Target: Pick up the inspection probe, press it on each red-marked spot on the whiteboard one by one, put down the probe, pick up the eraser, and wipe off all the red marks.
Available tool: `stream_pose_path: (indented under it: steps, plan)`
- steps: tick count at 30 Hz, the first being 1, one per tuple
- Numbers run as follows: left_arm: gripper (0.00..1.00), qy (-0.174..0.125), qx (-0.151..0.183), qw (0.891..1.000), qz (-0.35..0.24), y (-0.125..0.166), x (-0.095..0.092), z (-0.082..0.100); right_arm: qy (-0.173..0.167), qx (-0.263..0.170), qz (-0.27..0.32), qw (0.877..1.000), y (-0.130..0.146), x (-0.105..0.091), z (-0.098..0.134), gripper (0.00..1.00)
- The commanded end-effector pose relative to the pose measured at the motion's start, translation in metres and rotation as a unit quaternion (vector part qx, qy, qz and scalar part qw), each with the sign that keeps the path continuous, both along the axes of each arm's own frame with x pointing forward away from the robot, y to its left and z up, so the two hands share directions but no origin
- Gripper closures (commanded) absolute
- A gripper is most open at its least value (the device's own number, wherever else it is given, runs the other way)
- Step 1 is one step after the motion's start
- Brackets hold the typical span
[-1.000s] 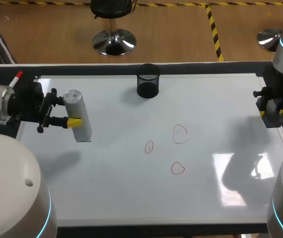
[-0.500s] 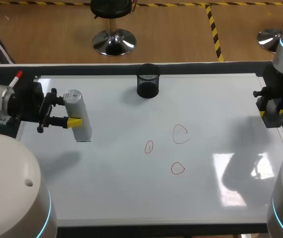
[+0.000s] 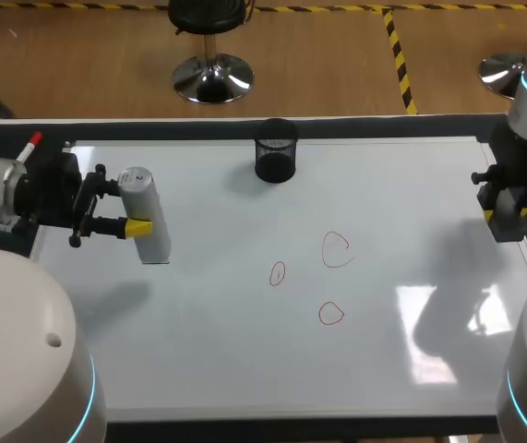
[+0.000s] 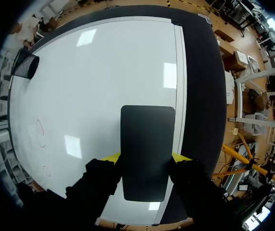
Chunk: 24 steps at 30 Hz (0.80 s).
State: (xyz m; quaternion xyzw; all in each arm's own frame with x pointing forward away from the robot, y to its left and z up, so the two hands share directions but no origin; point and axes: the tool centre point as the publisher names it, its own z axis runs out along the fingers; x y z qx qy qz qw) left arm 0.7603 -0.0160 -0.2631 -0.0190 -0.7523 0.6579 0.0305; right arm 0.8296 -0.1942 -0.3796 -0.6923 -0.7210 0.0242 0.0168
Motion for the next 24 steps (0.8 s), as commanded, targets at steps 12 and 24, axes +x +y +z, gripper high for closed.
stream_pose_path:
  steps: [12, 24]
  plan:
    - [1.00, -0.001, -0.001, 1.000, 0.000, 0.001, 0.000, 0.000, -0.018, -0.003, -0.016, 1.000, 0.036, -0.034, 0.012, 1.00]
    - [1.00, -0.001, -0.001, 1.000, 0.000, 0.001, 0.000, 0.000, -0.033, 0.006, -0.018, 0.999, 0.082, -0.059, 0.012, 1.00]
